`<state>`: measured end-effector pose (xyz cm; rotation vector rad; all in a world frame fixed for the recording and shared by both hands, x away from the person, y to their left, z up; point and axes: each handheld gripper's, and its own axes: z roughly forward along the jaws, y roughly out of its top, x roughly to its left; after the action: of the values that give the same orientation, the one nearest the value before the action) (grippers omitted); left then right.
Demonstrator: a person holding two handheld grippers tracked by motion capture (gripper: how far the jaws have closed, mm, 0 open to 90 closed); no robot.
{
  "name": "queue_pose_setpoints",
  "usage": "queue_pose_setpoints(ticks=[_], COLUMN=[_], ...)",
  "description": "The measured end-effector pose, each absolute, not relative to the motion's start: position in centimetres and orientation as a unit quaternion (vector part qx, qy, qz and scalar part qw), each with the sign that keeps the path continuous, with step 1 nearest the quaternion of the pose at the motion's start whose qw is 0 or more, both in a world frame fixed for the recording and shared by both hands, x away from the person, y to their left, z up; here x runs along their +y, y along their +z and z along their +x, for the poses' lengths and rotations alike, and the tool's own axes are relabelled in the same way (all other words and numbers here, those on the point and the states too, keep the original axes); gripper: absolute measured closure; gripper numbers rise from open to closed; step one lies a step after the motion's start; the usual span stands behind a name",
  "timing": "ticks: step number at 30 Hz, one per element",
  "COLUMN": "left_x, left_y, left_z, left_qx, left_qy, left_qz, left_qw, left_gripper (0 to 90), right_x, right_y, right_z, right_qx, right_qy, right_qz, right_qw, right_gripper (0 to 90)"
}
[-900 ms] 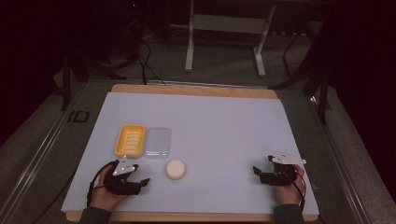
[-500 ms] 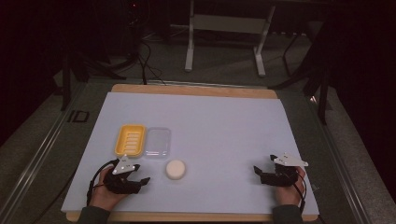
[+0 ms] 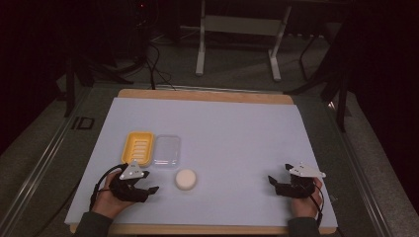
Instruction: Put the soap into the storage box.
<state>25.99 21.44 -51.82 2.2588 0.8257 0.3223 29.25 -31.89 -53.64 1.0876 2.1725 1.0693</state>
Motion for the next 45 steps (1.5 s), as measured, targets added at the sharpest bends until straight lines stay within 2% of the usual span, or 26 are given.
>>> queue_pose_setpoints(ticks=[39, 45], left_x=[17.8, 17.1], left_y=[-49.4, -49.2], left_z=[28.1, 28.5], left_qx=[0.238, 0.227], left_qy=[0.103, 0.100], left_qz=[0.931, 0.937], left_qw=[0.256, 0.246], left_gripper=[26.9, 23.0], right_x=[-31.9, -31.9], right_y=[-53.6, -53.6], right_z=[29.1, 29.1], right_qx=[0.790, 0.790], right_qy=[0.394, 0.393], right_qz=[0.401, 0.401], right_qw=[0.246, 0.246], right_gripper=[16.9, 16.9])
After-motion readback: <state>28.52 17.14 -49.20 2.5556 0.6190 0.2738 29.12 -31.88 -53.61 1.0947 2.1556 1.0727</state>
